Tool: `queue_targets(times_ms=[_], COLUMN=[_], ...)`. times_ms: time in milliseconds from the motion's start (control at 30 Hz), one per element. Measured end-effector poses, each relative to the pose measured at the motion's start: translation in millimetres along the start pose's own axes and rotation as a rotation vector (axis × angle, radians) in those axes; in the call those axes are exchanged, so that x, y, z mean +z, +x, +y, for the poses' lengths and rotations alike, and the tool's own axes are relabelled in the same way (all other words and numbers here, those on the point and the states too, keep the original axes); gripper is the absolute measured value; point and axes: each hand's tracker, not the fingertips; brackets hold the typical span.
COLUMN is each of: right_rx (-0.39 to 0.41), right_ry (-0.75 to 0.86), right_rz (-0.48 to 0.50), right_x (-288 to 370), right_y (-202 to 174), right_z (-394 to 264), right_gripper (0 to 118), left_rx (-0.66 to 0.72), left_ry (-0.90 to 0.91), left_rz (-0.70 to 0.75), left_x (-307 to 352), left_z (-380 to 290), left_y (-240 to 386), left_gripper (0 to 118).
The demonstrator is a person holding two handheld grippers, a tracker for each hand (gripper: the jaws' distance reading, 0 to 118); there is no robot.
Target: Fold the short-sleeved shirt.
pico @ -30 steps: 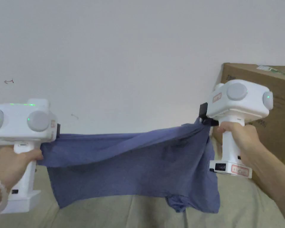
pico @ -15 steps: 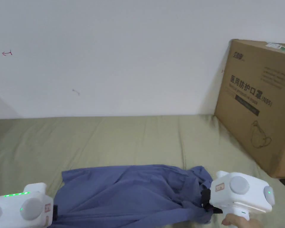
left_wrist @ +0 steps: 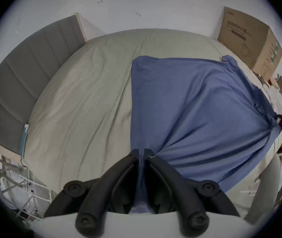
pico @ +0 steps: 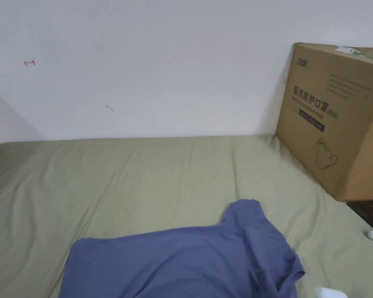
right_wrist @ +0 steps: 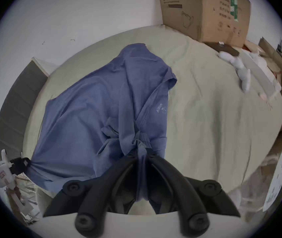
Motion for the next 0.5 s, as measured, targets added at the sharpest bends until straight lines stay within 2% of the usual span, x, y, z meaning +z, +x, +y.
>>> queue_targets(times_ms=[33,133,167,200,233,267,300,433,467,500], right_rx=[-0.023,-0.02,-0.019,-0.011,0.01,0.033,0.038,0.073,0.094,0.117], right_ry=[-0.023,-0.019,-0.023,-0.023,-0.026,-0.013,0.009,0.122,0.141,0.161], right_rz=[-0.004,-0.013,-0.019,-0.019,-0.032,-0.053,-0.047,-0.009,-0.004,0.017], right_x=[3.1,7.7,8.0,8.1,9.3,12.0,15.2,33.3,35.4,37.4], right_y=[2.4,4.3,4.4,3.9,1.7,0.6,-0.5,-16.6,-22.5,-27.7], right_z=[-10.1,-31.5,-33.9,-33.6,-31.3,-27.9,-22.5,14.7,22.6,32.5], right_gripper=[6,6,8,16,34,68,82,82,82,78], left_rx=[-0.001,0.046,0.072,0.073,0.069,0.067,0.071,0.093,0.105,0.126], left_ry=[0.009,0.011,0.009,0.016,0.022,0.029,0.048,0.151,0.168,0.186], left_rz=[0.003,-0.011,-0.014,-0.008,-0.006,-0.001,0.003,-0.014,-0.029,-0.053], left_x=[2.1,4.8,6.5,10.1,12.5,15.7,20.3,40.2,42.7,43.9], left_z=[-8.6,-19.6,-20.8,-20.8,-20.1,-17.0,-11.5,21.6,29.9,37.7], left_y=[-0.7,-7.4,-8.0,-8.3,-9.6,-11.4,-12.5,-17.5,-18.8,-20.1], left_gripper=[4,7,20,39,63,89,95,94,87,68])
